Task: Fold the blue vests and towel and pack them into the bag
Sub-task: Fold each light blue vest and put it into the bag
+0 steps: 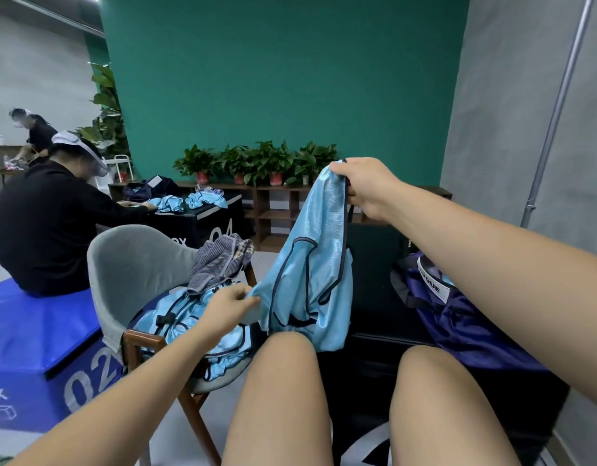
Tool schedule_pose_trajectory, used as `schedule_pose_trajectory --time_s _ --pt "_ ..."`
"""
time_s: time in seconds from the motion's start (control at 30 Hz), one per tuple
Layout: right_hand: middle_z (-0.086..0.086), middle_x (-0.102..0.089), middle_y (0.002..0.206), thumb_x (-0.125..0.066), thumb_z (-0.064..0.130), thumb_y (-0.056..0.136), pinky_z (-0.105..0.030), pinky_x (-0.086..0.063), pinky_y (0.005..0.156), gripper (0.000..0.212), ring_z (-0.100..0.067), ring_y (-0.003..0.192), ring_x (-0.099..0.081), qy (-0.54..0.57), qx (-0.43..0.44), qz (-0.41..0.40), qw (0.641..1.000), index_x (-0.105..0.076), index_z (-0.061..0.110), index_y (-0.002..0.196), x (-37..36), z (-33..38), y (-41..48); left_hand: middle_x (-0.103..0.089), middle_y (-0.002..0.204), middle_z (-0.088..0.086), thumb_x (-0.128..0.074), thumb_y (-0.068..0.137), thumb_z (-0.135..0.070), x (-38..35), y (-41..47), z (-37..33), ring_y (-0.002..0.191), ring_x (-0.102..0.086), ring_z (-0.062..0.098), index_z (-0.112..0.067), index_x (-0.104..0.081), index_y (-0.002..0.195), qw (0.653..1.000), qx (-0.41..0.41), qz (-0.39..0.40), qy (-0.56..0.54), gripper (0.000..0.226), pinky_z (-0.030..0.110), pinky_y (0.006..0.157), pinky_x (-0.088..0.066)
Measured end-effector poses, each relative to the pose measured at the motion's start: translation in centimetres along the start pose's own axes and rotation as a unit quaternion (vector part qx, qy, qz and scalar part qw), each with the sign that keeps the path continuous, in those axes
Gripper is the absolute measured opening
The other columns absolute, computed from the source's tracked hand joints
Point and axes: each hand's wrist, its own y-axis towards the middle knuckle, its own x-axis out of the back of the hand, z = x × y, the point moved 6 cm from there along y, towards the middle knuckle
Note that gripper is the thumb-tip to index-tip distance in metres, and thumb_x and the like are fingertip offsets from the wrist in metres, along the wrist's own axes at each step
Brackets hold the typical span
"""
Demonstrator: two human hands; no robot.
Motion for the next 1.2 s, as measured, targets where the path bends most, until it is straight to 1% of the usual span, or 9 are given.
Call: schedule_pose_trajectory --time_s 0.1,0.23,0.37,0.5,0.6,0.8,0.93,1.07,1.2 --pt "0.001 -0.074 0.08 -0.07 0.025 0.099 -0.039 -0.058 0.083 0.028 -0.022 0.08 -0.07 0.006 -0.017 -0.025 1.0 -0.064 0.02 0.072 1.8 0.0 0.2 -0.062 0.065 -0.01 -0.067 0.101 -0.023 3.4 1.2 -1.0 0.064 -0.049 0.012 -0.019 -0.069 0.08 0.998 0.002 -0.043 -0.041 0.021 0.031 0.062 -0.037" --pt "-0.005 -0.068 0.081 -0.069 0.02 0.097 -0.039 -0.056 0.075 0.017 -0.023 0.073 -0.065 0.024 -0.013 -0.066 0.997 -0.058 0.017 0.086 4.2 0.3 0.6 -0.07 0.088 0.019 -0.068 0.1 -0.029 7.4 2.4 -2.4 0.075 -0.057 0.02 -0.012 -0.073 0.092 0.993 -0.013 -0.056 -0.1 0.019 0.038 0.073 -0.043" --pt "-0.003 -0.07 0.08 -0.068 0.016 0.1 -0.039 -0.061 0.077 0.016 -0.021 0.071 -0.069 0.041 -0.025 -0.093 0.995 -0.062 0.016 0.085 5.9 0.2 0.9 -0.067 0.07 0.0 -0.071 0.101 -0.038 9.7 3.1 -4.1 0.066 -0.058 0.011 -0.011 -0.071 0.087 0.986 -0.023 -0.075 -0.15 0.03 0.033 0.069 -0.042" --pt "-0.008 -0.073 0.092 -0.066 0.014 0.102 -0.043 -0.064 0.085 0.012 -0.025 0.08 -0.073 0.076 -0.045 -0.11 0.99 -0.066 0.013 0.09 7.2 -0.1 1.2 -0.068 0.074 -0.003 -0.069 0.1 -0.05 10.4 3.6 -4.9 0.072 -0.058 0.016 -0.016 -0.072 0.083 0.981 -0.01 -0.076 -0.176 0.039 0.035 0.071 -0.044" --pt "-0.009 -0.073 0.092 -0.064 0.012 0.103 -0.044 -0.065 0.081 0.013 -0.025 0.078 -0.073 0.088 -0.052 -0.119 0.988 -0.066 0.013 0.09 7.8 -0.3 1.1 -0.069 0.071 -0.016 -0.064 0.104 -0.049 10.0 3.5 -5.0 0.07 -0.056 0.006 -0.015 -0.071 0.085 0.984 -0.017 -0.094 -0.151 0.04 0.032 0.073 -0.045" --pt "-0.015 -0.078 0.111 -0.064 0.013 0.103 -0.05 -0.065 0.089 0.01 -0.03 0.095 -0.078 0.076 -0.053 -0.109 0.99 -0.071 0.006 0.103 7.5 -0.4 0.9 -0.059 0.094 0.0 -0.073 0.087 -0.071 4.0 2.8 0.5 0.074 -0.063 0.015 -0.015 -0.059 0.103 0.981 0.039 -0.022 -0.189 0.06 0.033 0.067 -0.051" --pt "-0.012 -0.078 0.111 -0.064 0.016 0.103 -0.046 -0.064 0.091 0.016 -0.027 0.097 -0.077 0.048 -0.058 -0.093 0.993 -0.071 0.005 0.112 6.8 -0.7 0.8 -0.072 0.115 0.006 -0.066 0.1 -0.058 -2.6 -0.5 4.9 0.104 -0.074 0.023 -0.015 -0.063 0.121 0.964 0.15 0.037 -0.217 0.048 0.041 0.088 -0.057" --pt "-0.01 -0.077 0.106 -0.062 0.016 0.105 -0.041 -0.065 0.086 0.014 -0.024 0.088 -0.075 0.033 -0.059 -0.079 0.995 -0.07 0.006 0.111 6.3 -1.1 0.7 -0.071 0.107 0.002 -0.064 0.104 -0.047 -6.9 -1.8 8.0 0.093 -0.064 0.018 -0.006 -0.068 0.119 0.953 0.19 0.078 -0.222 0.044 0.029 0.073 -0.049" --pt "-0.009 -0.077 0.101 -0.061 0.015 0.105 -0.038 -0.064 0.078 0.012 -0.023 0.085 -0.075 0.035 -0.06 -0.082 0.994 -0.07 0.007 0.107 6.5 -1.1 0.7 -0.077 0.108 0.008 -0.07 0.101 -0.035 -8.2 -1.2 7.7 0.084 -0.066 0.014 -0.012 -0.076 0.117 0.957 0.188 0.074 -0.209 0.029 0.027 0.074 -0.053"
